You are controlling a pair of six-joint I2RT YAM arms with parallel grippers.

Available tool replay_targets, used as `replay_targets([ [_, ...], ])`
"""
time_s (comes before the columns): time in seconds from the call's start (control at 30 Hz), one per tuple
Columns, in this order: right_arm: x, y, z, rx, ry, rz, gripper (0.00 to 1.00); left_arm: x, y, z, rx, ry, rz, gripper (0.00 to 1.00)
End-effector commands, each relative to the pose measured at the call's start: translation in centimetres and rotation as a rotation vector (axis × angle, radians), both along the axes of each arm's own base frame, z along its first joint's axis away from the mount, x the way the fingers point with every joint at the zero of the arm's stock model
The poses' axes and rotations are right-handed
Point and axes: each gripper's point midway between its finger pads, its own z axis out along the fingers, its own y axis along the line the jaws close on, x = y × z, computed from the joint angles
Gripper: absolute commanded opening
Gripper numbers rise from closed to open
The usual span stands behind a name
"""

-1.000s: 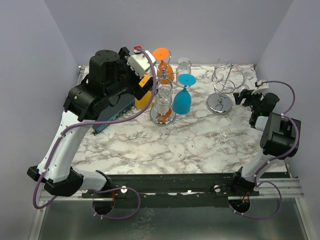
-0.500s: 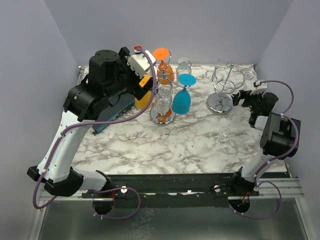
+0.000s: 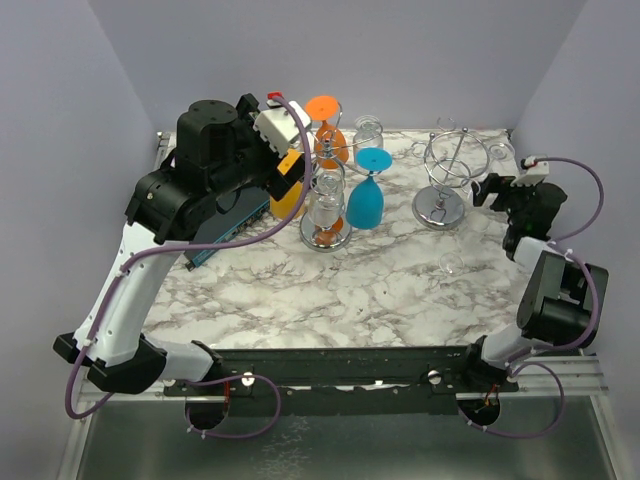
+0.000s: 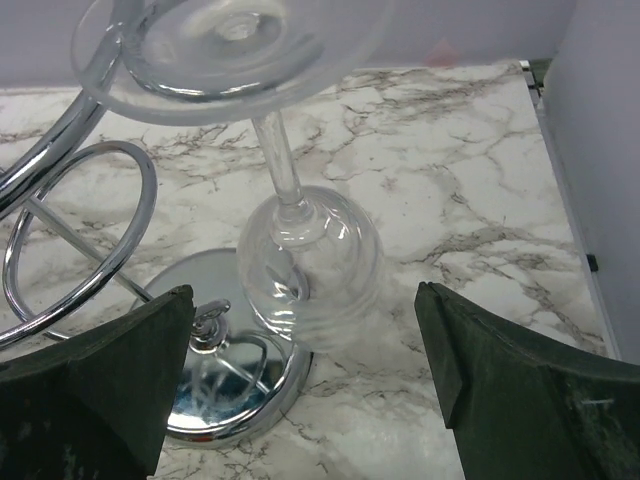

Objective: Place the wine glass upside down on the wine glass rack
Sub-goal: Turn the wine glass upside down at the wine rack.

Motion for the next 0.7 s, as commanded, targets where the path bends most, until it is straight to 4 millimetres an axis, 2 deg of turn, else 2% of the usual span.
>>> replay_targets([
  [0.0,-2.0,-1.2,-1.2,0.088,0.104,-0.147,1.00,-1.2,0.9,0.5,-0.003,-0.017,-0.004,0.99],
  [0.17,-3.9,-0.5,0.0,0.164,0.119,-0.181,1.00,-1.4,1.1,-0.4,0.008,0.005,0.003,0.99],
  [0.37,-5.4,0.4,1.8,0.324,0.185,-0.230,1.00,-1.3,0.9,-0.5,-0.010,0.056,0.023,0.99],
  [0.5,-6.5,0.7,4.9,0.473,0.164,-0.303,1.00,-1.1,1.0,-0.7,-0.009,0.086,0.044,0.99],
  [0.67,-7.7,3.0,8.7,0.551,0.148,-0.223,1.00,-0.7,1.4,-0.2,-0.010,0.085,0.079,0.99],
])
